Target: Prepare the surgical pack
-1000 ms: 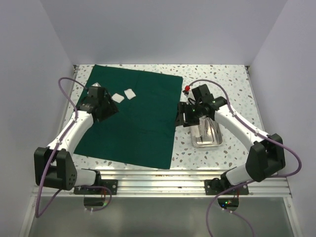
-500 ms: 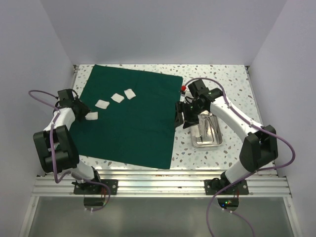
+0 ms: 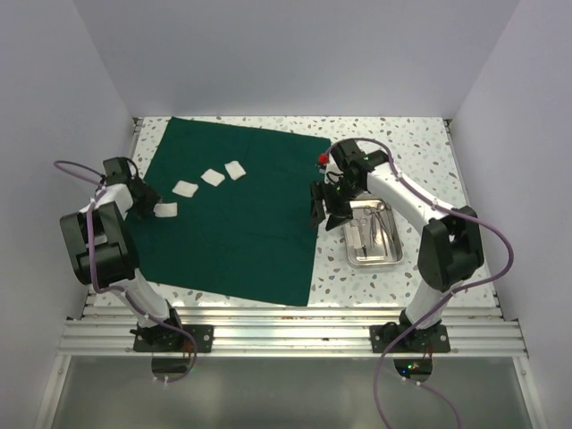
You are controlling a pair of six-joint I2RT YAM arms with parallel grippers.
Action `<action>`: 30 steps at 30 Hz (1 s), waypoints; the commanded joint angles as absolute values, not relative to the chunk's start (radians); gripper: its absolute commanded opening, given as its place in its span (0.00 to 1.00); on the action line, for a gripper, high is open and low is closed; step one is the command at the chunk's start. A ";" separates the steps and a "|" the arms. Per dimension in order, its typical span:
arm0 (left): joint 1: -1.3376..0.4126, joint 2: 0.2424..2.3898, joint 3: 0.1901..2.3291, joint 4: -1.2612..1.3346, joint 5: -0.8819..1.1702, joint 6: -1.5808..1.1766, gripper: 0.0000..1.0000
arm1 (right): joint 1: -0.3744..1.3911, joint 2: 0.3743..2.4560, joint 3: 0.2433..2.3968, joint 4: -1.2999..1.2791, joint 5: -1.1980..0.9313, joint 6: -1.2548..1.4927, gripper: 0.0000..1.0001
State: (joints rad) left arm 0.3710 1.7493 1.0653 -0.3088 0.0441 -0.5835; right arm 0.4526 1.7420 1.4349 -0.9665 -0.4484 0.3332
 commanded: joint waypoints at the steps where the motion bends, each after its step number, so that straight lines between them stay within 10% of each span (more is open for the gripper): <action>1: 0.380 1.778 1.146 -0.353 0.003 -0.600 0.48 | 0.457 1.762 1.502 -1.008 -0.486 0.302 0.60; 30: 0.380 1.911 1.227 -0.549 -0.009 -0.618 0.38 | 0.456 1.809 1.532 -1.006 -0.506 0.296 0.59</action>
State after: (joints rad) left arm 0.3729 1.8694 1.2102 -0.5171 -0.0158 -0.5945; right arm 0.4526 1.8091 1.4902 -0.9844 -0.4747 0.3096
